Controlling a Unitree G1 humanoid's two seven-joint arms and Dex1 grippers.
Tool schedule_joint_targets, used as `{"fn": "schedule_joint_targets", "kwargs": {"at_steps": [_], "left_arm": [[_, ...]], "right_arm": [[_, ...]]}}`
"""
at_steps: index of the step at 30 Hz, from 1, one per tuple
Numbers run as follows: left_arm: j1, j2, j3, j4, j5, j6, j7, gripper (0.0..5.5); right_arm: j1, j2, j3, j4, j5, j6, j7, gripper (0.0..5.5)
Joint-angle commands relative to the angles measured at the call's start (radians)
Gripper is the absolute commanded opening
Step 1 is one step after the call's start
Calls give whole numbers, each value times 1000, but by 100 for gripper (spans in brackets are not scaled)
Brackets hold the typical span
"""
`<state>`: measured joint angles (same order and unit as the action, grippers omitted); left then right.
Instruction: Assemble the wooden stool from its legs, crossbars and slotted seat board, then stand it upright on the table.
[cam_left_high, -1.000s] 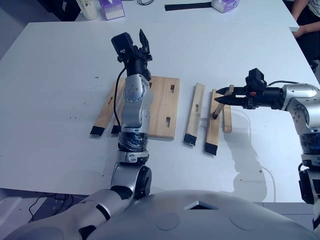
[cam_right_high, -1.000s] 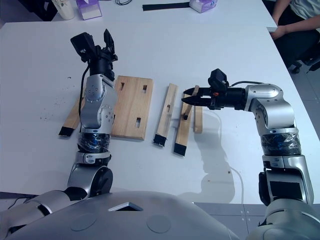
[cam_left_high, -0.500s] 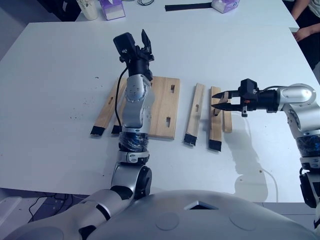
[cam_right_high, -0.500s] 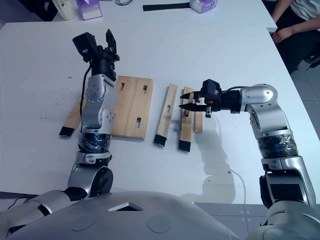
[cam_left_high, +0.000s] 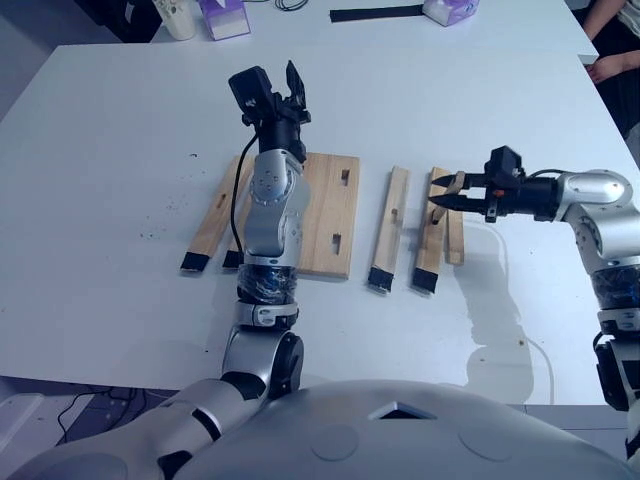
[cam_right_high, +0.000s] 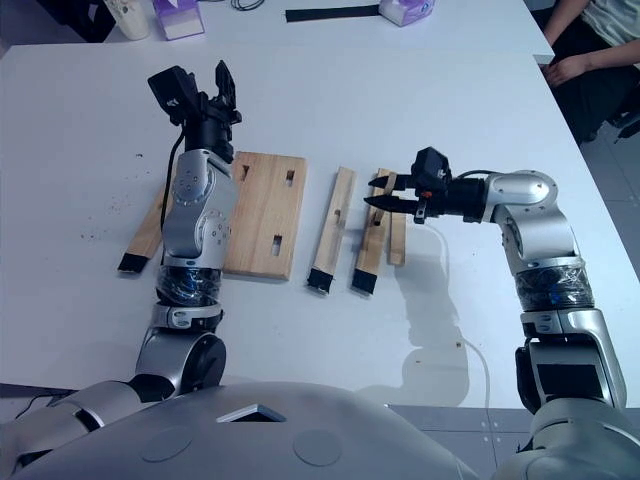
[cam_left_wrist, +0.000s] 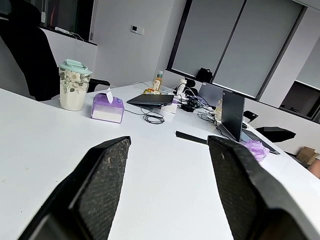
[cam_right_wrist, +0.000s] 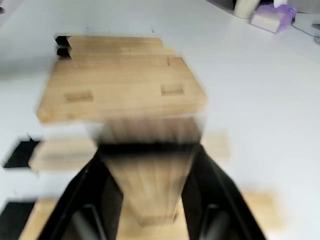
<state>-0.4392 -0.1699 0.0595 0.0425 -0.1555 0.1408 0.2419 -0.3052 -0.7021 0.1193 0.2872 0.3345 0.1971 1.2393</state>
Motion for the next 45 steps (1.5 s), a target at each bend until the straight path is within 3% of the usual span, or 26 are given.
{"fn": "schedule_joint_targets", "kwargs": {"at_steps": [1, 4, 11, 18, 21, 25, 32, 38, 45], "left_arm": [[9, -14, 3, 2, 3, 17, 2, 286], [22, -9, -3, -9, 10, 21, -3, 286], [44, 1, 7, -35, 4, 39, -2, 286], [68, 19, 17, -72, 2, 72, -10, 286], [59, 26, 22, -69, 1, 79, -14, 286], [37, 25, 24, -42, -3, 80, -23, 286], [11, 26, 16, -7, 1, 75, -51, 286], [10, 30, 15, -10, 2, 83, -64, 286], [10, 16, 7, -4, 1, 77, -69, 286]], "right_arm": [[21, -9, -35, -50, 17, 11, 5, 231], [42, -52, -56, -99, 6, 26, 2, 278], [101, -135, -69, -152, -15, 17, 38, 278], [-19, -177, -223, -225, 102, 88, 15, 278], [-115, -131, -249, -300, 188, 189, -49, 278], [-81, -28, -190, -474, 275, 281, -130, 278], [-5, 102, -82, -417, 166, 215, -216, 278], [-43, 136, -78, -435, 179, 222, -224, 278], [-173, 156, -162, -563, 321, 318, -279, 278]]}}
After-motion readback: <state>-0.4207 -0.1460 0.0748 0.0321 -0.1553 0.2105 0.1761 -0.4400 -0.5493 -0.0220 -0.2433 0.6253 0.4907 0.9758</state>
